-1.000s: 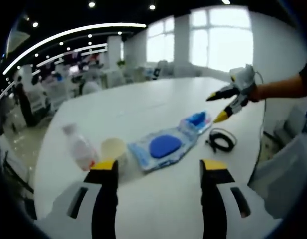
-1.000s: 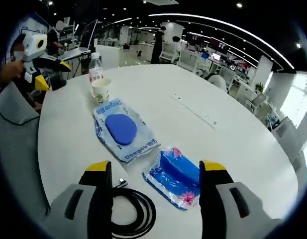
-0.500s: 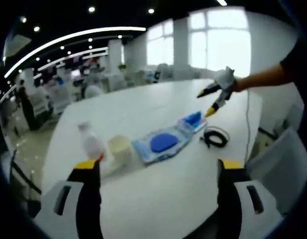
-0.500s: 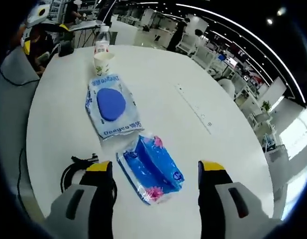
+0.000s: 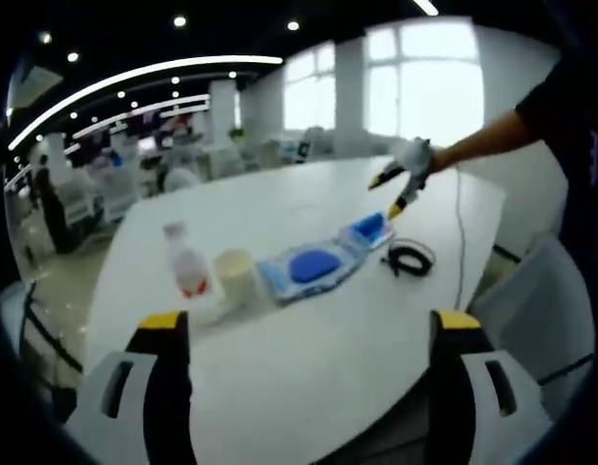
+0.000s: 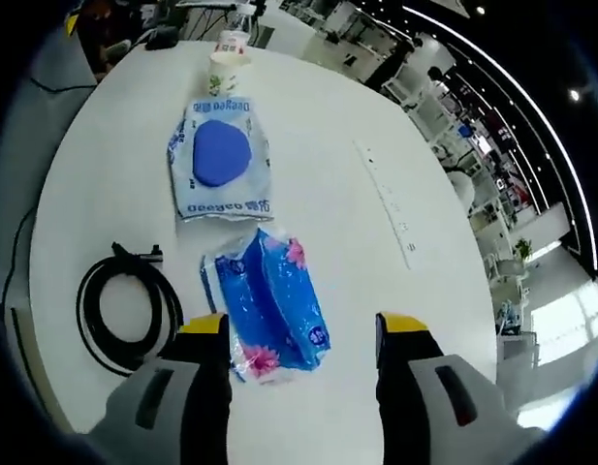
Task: Arrange the tabletop items into an orderly group along one side of the table until the central work area is clear of visible clutter.
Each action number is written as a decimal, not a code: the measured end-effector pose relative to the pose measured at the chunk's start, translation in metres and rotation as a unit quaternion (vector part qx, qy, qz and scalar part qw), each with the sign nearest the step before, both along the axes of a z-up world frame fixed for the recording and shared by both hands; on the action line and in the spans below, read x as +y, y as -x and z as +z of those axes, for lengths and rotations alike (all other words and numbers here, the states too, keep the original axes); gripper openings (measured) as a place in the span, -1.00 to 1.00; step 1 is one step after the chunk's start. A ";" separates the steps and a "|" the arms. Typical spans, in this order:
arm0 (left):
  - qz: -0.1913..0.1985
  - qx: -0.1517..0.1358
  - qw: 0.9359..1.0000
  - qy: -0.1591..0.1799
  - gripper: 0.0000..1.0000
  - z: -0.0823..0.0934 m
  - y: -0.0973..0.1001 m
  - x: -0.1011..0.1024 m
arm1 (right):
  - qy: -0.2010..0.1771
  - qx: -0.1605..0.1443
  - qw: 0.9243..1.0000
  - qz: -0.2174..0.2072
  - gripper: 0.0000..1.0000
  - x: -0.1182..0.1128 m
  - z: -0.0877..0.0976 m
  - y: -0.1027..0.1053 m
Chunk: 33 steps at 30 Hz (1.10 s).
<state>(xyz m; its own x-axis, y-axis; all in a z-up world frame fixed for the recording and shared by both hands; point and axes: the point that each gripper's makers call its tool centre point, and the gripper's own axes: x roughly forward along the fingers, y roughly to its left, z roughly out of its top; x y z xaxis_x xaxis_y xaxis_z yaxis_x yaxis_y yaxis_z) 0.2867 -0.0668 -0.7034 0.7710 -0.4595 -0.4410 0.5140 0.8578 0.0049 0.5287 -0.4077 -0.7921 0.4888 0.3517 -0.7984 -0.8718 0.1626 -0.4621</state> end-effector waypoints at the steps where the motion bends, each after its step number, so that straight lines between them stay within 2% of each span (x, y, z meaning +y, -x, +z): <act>1: -0.002 0.003 1.000 0.000 1.00 -0.002 0.002 0.000 | 0.002 0.002 1.000 0.002 0.20 0.000 -0.002 -0.001; 4: 0.005 0.016 1.000 -0.002 1.00 -0.007 0.004 0.004 | 0.006 0.009 1.000 0.006 0.18 0.000 -0.008 -0.004; 8: 0.009 0.008 1.000 -0.005 1.00 -0.005 0.003 0.009 | 0.011 0.012 1.000 0.000 0.02 -0.005 -0.014 -0.011; 12: 0.010 0.022 1.000 -0.008 1.00 -0.013 0.009 0.013 | 0.013 0.012 1.000 0.002 -0.08 -0.004 -0.019 -0.011; 15: 0.009 0.024 1.000 -0.011 1.00 -0.019 0.015 0.017 | 0.018 0.017 1.000 0.015 -0.08 0.000 -0.024 -0.010; 22: 0.015 0.026 0.999 -0.014 0.99 -0.033 0.018 0.020 | 0.045 0.012 0.998 0.051 -0.30 0.014 -0.036 -0.014; 24: 0.014 0.028 0.999 -0.015 0.99 -0.034 0.018 0.020 | 0.068 0.012 0.995 0.065 -0.46 0.014 -0.041 -0.014; 25: 0.016 0.028 0.999 -0.014 0.99 -0.035 0.017 0.021 | 0.096 -0.001 0.992 0.079 -0.52 0.012 -0.043 -0.017; 31: 0.016 0.023 0.999 -0.015 0.99 -0.035 0.015 0.021 | 0.096 0.011 0.992 0.080 -0.70 0.019 -0.058 -0.017; 33: 0.013 0.026 0.999 -0.017 0.99 -0.037 0.016 0.020 | 0.104 0.009 0.991 0.083 -0.86 0.020 -0.061 -0.017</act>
<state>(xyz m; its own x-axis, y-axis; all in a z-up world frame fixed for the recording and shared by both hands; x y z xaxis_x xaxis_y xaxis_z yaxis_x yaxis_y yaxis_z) 0.2711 -0.0473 -0.7402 0.7585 -0.4231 -0.4957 0.4916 0.8708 0.0091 0.5454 -0.3881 -0.8528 0.4222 0.2536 -0.8703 -0.8873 -0.0810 -0.4541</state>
